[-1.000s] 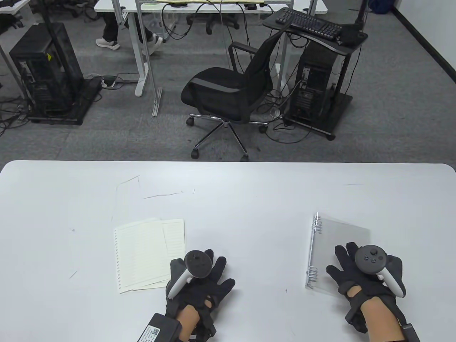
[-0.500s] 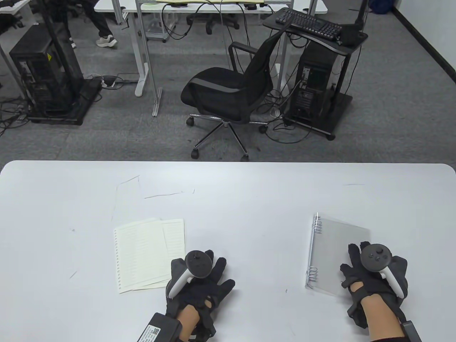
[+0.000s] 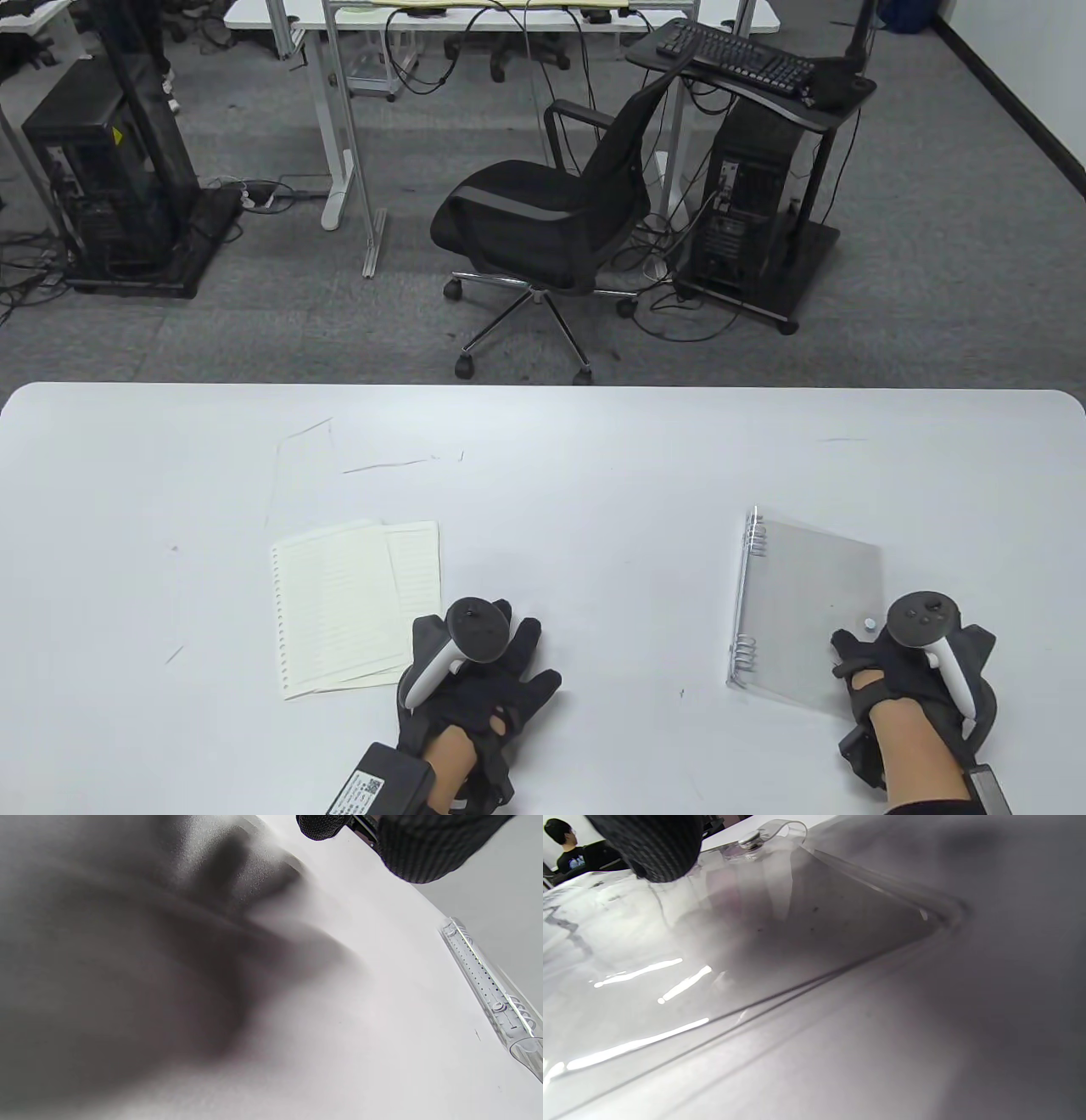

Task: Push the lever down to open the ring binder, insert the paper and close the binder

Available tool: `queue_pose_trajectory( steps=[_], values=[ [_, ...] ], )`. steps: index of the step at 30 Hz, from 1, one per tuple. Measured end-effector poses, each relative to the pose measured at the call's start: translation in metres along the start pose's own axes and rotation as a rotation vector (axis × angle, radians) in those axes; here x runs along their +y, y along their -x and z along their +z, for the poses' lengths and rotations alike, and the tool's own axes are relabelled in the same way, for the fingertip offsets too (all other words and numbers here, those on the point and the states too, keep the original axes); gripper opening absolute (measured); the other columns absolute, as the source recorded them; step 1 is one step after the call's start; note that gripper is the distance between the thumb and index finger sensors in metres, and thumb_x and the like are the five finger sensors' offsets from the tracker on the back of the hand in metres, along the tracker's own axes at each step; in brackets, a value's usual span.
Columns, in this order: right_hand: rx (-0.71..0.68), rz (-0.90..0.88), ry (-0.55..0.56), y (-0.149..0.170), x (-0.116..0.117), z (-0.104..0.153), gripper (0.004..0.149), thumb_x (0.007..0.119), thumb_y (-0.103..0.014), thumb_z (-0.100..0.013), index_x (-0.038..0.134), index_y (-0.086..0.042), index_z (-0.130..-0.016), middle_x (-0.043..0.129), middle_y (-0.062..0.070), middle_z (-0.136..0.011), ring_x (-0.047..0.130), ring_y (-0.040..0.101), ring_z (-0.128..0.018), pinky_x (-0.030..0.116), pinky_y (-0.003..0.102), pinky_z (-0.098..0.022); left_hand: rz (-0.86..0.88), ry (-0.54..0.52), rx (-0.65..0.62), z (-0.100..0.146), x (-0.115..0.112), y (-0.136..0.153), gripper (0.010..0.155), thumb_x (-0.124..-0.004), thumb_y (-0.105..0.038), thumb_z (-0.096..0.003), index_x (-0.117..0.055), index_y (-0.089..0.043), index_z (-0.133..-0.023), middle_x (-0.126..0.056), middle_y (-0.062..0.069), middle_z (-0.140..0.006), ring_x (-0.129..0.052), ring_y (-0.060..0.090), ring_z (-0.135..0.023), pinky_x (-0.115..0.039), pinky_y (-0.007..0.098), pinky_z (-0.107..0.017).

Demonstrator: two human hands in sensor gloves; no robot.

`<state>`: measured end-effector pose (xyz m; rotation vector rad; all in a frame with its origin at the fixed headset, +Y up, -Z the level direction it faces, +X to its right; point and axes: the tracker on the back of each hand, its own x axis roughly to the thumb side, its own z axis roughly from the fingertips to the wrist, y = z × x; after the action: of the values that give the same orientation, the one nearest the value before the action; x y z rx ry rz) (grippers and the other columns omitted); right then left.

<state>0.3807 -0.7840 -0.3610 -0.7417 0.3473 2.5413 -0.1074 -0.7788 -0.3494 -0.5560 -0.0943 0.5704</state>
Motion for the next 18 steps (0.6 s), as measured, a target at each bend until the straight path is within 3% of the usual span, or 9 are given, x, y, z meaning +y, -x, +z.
queue_pose_trajectory(
  steps=[8, 18],
  values=[
    [-0.013, 0.013, 0.063, -0.0016, 0.0018, -0.0033, 0.091, 0.077, -0.051, -0.048, 0.026, -0.005, -0.108, 0.000, 0.019, -0.114, 0.002, 0.048, -0.098, 0.020, 0.070, -0.067, -0.010, 0.006, 0.004, -0.0005, -0.0009, -0.0002, 0.076, -0.069, -0.066, -0.0429, -0.036, -0.041, -0.107, -0.004, -0.010, -0.116, 0.014, 0.029, -0.102, -0.003, 0.057, -0.067],
    [-0.018, -0.018, 0.063, -0.0031, 0.0037, -0.0068, 0.091, 0.082, -0.044, -0.048, 0.029, 0.000, -0.107, 0.002, 0.022, -0.114, 0.003, 0.050, -0.098, 0.023, 0.070, -0.067, -0.024, 0.010, 0.005, -0.0004, -0.0026, -0.0016, 0.076, -0.069, -0.066, -0.0430, -0.037, -0.041, -0.107, -0.004, -0.010, -0.116, 0.013, 0.029, -0.102, -0.004, 0.058, -0.067]
  ],
)
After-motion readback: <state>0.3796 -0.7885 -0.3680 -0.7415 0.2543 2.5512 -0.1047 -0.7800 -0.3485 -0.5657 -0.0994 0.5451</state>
